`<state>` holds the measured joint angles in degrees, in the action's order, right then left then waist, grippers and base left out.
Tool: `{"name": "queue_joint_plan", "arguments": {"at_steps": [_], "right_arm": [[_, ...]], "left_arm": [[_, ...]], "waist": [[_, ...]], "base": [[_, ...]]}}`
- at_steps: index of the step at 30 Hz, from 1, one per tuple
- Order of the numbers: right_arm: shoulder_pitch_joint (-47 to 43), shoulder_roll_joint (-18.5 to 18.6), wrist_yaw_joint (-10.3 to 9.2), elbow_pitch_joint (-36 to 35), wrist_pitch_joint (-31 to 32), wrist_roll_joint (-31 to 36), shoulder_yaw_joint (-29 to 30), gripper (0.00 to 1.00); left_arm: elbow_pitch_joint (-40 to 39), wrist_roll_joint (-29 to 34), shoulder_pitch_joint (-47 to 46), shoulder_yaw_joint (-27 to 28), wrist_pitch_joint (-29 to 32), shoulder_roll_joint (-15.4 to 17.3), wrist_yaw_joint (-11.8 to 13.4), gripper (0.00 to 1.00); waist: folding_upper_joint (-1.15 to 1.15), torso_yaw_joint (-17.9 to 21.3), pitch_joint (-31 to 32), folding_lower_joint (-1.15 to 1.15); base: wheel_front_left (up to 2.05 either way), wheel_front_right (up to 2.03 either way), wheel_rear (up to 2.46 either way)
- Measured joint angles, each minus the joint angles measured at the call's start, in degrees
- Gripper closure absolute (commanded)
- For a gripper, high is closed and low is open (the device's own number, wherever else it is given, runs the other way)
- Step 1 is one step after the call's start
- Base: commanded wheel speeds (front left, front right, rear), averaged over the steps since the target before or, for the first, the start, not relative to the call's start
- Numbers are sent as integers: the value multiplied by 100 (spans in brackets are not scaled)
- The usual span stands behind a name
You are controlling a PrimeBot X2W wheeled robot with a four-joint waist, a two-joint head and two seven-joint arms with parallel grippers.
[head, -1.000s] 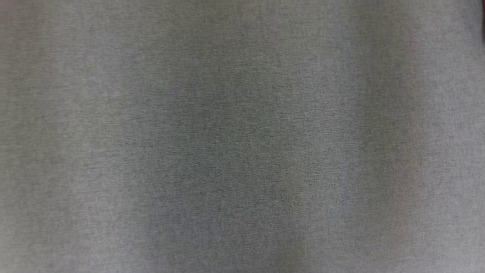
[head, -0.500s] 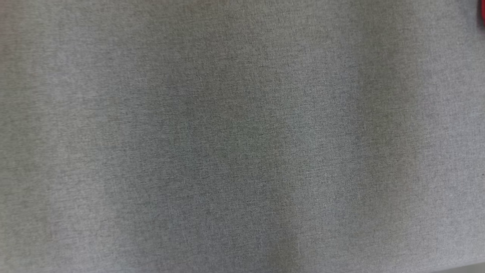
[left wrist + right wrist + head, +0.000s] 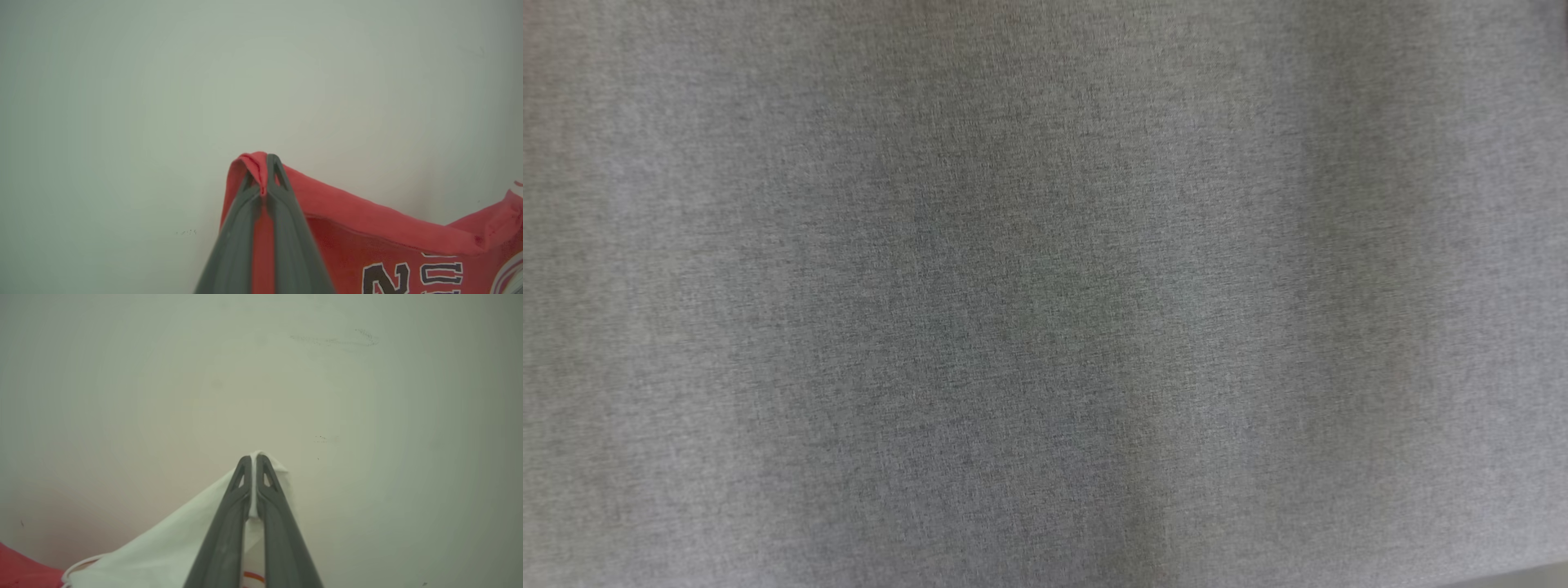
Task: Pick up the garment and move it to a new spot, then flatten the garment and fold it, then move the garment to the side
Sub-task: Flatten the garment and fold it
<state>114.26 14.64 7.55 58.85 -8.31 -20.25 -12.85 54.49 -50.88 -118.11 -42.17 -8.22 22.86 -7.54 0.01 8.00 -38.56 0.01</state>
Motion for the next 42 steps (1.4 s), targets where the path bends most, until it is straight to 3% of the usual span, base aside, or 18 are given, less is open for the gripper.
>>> {"name": "queue_joint_plan", "arguments": {"at_steps": [11, 16, 24, 34, 39, 42], "right_arm": [[-2064, 31, 0, -966, -390, -617, -570, 100], [-3249, 291, 0, -1734, -407, -1017, -725, 100], [-5247, 619, 0, -3054, -197, -1287, -527, 100], [-7834, 486, 0, -4682, 350, -1184, 328, 100], [-9111, 123, 0, -5498, 667, -1100, 825, 100], [-10105, -159, 0, -5910, 839, -1044, 1158, 100]], "left_arm": [[-666, -732, 2035, -85, -606, 244, 0, 100], [-1023, -950, 3153, 247, -666, 393, 20, 100], [-2263, -772, 5211, 1207, -681, 566, 334, 100], [-3829, -432, 7610, 2033, -681, 269, 723, 100], [-4329, -356, 8686, 2406, -681, 36, 829, 100], [-4530, -229, 9490, 2594, -681, -271, 856, 100]], "waist": [[-1, 17, 603, -1], [-2, 32, 982, -2], [-2, 53, 1576, -2], [-2, -30, 2109, -3], [-2, -111, 2290, -2], [-2, -156, 2412, -2]], "base": [[0, 0, 0], [0, 0, 0], [0, 0, 0], [0, 0, 0], [0, 0, 0], [0, 0, 0]]}}
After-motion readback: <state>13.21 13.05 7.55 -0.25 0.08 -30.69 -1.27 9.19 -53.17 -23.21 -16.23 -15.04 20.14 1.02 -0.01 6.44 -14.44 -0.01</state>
